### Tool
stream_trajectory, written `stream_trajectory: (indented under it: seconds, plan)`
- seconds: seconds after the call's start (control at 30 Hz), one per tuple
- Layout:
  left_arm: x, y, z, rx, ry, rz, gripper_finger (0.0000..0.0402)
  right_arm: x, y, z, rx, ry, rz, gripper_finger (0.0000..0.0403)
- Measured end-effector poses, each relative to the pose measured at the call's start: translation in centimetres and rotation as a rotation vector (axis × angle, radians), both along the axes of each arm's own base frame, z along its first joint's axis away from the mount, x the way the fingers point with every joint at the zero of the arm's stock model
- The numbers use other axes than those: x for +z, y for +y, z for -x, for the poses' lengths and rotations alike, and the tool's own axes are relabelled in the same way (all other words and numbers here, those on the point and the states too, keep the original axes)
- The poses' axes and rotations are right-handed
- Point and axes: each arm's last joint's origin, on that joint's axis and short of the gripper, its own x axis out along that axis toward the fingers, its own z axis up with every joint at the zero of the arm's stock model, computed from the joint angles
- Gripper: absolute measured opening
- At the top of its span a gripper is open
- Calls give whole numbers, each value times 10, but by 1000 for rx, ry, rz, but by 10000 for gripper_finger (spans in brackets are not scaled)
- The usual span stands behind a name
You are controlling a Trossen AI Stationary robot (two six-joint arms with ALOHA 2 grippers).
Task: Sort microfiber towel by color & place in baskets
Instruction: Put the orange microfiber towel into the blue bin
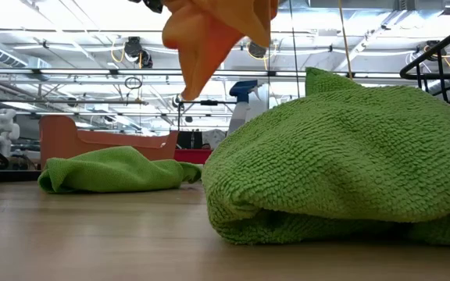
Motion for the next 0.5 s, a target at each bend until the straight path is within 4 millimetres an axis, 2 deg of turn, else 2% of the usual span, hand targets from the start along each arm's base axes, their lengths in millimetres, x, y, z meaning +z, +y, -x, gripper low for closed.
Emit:
stream_trajectory:
  seconds: [0.2,0.33,0.43,0.5]
  plan:
    - [-2,-4,-1,-108,15,13,18,0,-9,-5,-23,15,55,294]
    - [-7,-6,-3,-168,34,0,18,0,-25,-15,61,-19,-80,319]
    - [-9,-7,-4,-180,39,-38,18,-1,-34,-22,197,-20,-189,323]
    - [-9,-7,-4,-198,38,-46,18,-4,-40,-24,208,-3,-239,318]
